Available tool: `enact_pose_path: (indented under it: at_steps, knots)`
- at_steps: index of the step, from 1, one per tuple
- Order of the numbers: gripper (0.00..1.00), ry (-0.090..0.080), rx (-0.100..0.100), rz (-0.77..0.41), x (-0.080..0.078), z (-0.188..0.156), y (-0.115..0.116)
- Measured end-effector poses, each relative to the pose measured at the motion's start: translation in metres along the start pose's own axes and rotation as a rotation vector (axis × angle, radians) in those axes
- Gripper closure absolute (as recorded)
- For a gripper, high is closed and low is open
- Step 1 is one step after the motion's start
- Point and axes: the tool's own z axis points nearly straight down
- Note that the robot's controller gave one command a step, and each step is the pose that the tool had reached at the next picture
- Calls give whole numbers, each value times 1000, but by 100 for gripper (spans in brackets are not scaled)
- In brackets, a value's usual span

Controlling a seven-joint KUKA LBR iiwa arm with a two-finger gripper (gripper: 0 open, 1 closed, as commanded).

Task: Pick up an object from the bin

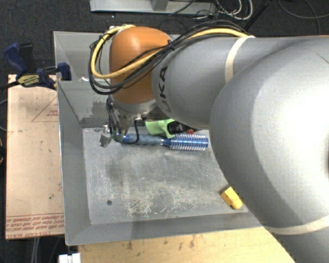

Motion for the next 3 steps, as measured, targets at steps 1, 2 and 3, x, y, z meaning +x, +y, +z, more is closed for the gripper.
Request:
enact_pose_path:
  at_steps: [1,2,3]
  knots:
    - [100,4,5,-104,2,-14,-64]
    - [100,7,5,-125,4,19,-62]
    - [100,8,6,-189,32,24,-108]
